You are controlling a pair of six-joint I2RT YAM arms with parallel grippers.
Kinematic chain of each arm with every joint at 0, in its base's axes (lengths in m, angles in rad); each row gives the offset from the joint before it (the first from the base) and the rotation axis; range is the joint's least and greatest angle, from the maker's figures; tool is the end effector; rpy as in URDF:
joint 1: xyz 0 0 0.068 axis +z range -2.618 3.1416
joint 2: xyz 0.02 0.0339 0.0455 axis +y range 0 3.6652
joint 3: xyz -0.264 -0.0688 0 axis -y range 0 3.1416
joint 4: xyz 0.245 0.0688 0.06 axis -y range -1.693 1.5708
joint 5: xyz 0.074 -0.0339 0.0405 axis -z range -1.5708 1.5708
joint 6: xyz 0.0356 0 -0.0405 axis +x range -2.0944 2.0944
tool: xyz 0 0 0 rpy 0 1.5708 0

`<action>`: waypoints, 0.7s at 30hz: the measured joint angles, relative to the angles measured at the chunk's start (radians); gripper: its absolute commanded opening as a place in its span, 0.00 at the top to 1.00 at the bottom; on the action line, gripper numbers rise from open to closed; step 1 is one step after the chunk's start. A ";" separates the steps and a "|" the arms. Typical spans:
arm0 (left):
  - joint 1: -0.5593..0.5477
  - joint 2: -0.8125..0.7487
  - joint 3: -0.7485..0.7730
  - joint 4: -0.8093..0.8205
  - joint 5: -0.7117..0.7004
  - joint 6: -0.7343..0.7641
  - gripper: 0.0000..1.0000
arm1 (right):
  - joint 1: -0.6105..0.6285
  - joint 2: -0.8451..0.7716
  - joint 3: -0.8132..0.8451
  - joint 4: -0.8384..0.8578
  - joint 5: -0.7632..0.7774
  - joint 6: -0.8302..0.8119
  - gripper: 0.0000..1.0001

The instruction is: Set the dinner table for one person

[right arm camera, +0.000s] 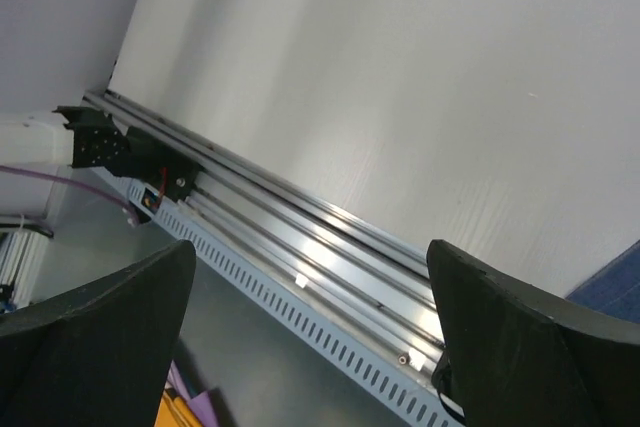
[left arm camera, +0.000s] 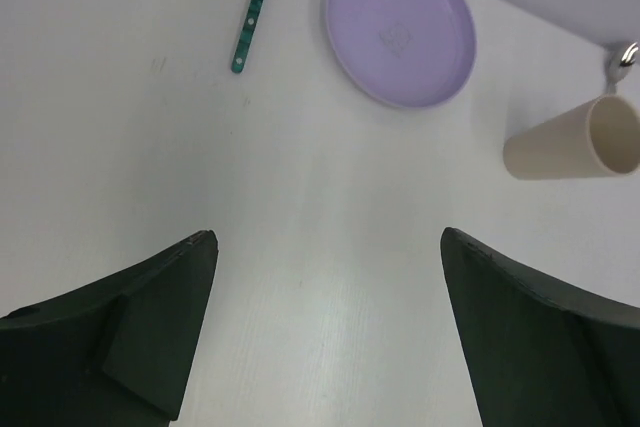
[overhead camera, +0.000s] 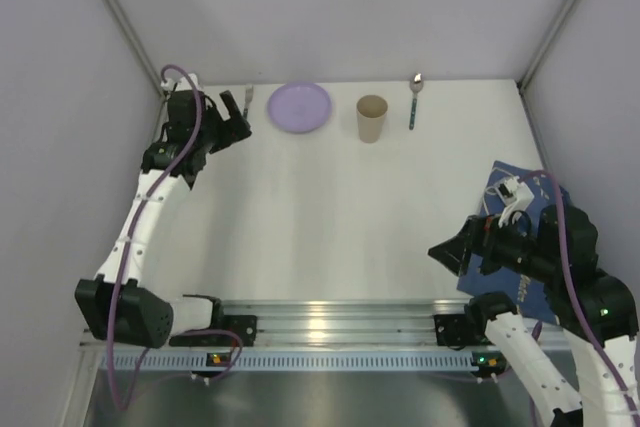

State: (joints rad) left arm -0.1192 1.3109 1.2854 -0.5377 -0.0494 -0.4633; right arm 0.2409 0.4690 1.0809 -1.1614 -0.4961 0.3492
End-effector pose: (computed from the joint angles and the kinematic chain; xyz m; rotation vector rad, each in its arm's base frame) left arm 0.2894 -0.0329 0.3639 -0.3964 2.1102 -0.2890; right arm 0.0352 0.0261 0.3677 -0.1881 2.1618 0.8706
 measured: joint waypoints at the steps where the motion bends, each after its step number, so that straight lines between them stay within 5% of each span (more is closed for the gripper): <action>1: -0.015 -0.039 0.007 -0.006 -0.049 -0.013 0.01 | 0.000 0.000 0.000 -0.004 0.011 0.001 0.00; 9: 0.020 -0.035 -0.066 0.044 0.056 -0.151 0.08 | 0.002 0.086 0.076 -0.062 0.290 0.050 0.00; 16: -0.208 0.074 -0.058 -0.013 0.014 -0.128 0.06 | -0.002 0.331 0.170 -0.047 0.550 0.125 0.00; 21: -0.362 0.072 -0.033 -0.032 -0.015 -0.106 0.08 | -0.106 0.487 0.080 0.046 0.578 0.177 0.01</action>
State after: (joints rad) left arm -0.4808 1.3830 1.2522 -0.5694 -0.0643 -0.5697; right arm 0.1349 0.9558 1.1614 -1.1156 0.0818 0.5266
